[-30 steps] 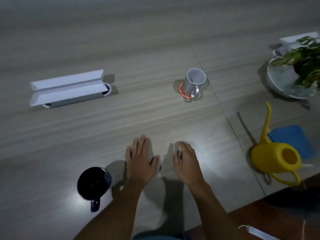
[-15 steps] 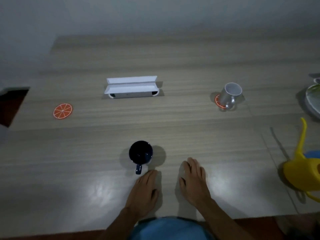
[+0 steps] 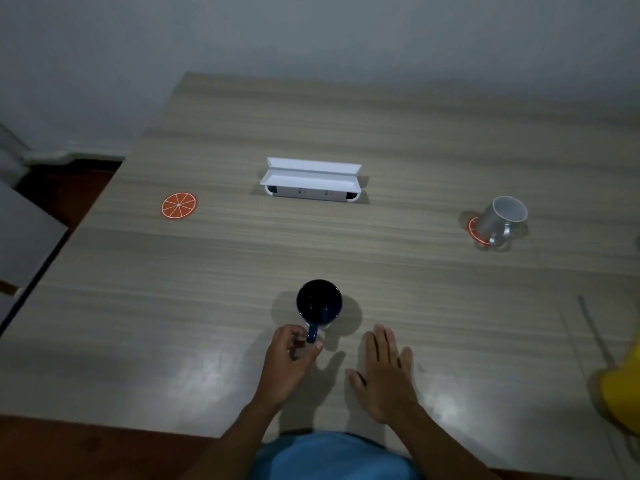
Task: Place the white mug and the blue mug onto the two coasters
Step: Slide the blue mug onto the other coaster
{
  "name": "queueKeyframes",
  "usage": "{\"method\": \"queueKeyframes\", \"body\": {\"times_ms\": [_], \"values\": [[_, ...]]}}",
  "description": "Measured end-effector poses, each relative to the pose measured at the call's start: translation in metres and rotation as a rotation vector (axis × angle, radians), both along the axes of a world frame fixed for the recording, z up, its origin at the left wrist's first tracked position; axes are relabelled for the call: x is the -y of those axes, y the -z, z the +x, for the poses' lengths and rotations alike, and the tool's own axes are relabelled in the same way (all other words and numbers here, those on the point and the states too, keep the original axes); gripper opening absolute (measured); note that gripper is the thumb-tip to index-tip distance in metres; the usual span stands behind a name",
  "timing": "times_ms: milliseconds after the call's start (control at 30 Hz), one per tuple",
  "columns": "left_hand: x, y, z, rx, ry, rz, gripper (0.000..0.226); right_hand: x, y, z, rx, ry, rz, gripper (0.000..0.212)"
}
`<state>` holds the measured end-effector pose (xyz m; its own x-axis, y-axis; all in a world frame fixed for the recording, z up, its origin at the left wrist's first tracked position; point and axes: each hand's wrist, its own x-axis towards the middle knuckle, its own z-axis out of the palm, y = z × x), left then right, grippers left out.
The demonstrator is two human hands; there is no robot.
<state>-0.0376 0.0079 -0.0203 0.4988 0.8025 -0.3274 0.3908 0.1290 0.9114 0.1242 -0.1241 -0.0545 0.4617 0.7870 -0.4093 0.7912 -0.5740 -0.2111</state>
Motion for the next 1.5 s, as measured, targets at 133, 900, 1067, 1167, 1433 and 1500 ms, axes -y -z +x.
{"method": "queueKeyframes", "body": {"times_ms": [133, 900, 1067, 1167, 1433, 1500], "values": [[-0.004, -0.002, 0.007, 0.054, -0.01, 0.005, 0.02, 0.001, 0.001, 0.001, 0.002, -0.004, -0.049, 0.088], [-0.096, -0.01, -0.04, 0.308, -0.291, -0.276, 0.016, -0.118, -0.014, -0.057, -0.016, 0.014, 0.011, 0.095], [-0.151, -0.017, -0.069, 0.328, -0.436, -0.23, 0.016, -0.18, -0.017, -0.083, -0.025, -0.065, -0.026, 0.098], [-0.187, -0.019, -0.081, 0.325, -0.502, -0.199, 0.025, -0.214, -0.017, -0.097, -0.068, -0.091, -0.06, 0.103], [-0.266, -0.022, -0.088, 0.416, -0.678, -0.22, 0.027, -0.238, 0.002, -0.109, -0.158, -0.075, -0.175, 0.115], [-0.28, -0.021, -0.087, 0.424, -0.697, -0.213, 0.024, -0.238, 0.003, -0.107, -0.183, -0.069, -0.167, 0.116]]}}
